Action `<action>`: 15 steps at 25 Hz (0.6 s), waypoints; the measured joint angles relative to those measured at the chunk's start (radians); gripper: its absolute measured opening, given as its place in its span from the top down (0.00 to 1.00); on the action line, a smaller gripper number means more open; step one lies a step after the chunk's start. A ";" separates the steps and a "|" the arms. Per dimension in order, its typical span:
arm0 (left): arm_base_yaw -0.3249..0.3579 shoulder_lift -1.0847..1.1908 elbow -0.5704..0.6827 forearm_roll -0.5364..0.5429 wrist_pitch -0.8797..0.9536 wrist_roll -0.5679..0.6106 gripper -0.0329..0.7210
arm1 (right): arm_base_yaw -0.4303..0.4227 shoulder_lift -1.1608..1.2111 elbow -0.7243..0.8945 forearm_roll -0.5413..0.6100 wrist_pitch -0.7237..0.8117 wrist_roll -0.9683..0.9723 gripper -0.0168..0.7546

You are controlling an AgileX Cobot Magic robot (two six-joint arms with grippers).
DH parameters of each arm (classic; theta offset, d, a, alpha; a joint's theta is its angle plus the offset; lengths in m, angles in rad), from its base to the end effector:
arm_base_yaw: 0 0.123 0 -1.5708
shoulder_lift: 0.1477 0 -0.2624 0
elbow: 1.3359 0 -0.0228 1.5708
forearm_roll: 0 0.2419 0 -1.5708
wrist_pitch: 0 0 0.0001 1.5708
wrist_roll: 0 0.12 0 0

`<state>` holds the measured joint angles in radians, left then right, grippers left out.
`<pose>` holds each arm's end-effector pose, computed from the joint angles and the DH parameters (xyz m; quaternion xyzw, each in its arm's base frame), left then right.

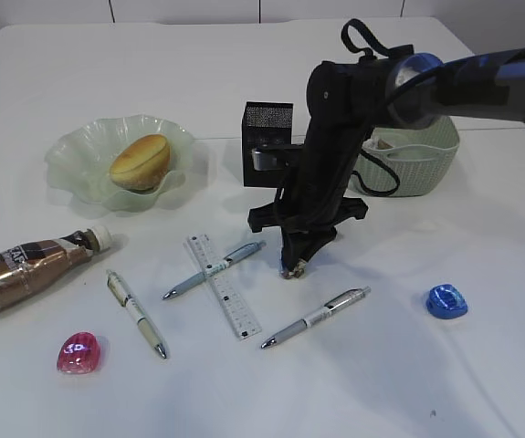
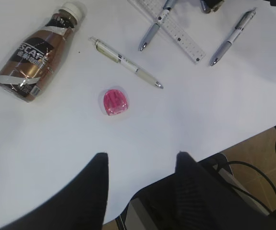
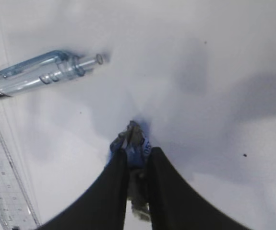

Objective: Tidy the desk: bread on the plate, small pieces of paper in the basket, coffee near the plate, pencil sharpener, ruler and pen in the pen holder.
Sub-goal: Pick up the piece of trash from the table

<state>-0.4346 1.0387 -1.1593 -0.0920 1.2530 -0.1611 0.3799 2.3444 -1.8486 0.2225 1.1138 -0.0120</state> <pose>0.1712 -0.0910 0.3351 0.1290 0.9560 -0.1201 0.2346 0.4061 0.1878 0.0891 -0.1478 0.9836 0.1035 0.0052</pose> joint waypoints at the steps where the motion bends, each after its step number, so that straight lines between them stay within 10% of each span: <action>1: 0.000 0.000 0.000 0.000 0.000 0.000 0.53 | 0.000 0.000 0.000 0.000 0.002 0.000 0.82; 15: 0.000 0.000 0.000 0.000 0.000 0.000 0.53 | 0.000 0.001 -0.105 -0.002 0.096 0.000 0.83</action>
<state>-0.4346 1.0387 -1.1593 -0.0920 1.2530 -0.1611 0.3799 2.3450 -1.9537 0.2206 1.2094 -0.0120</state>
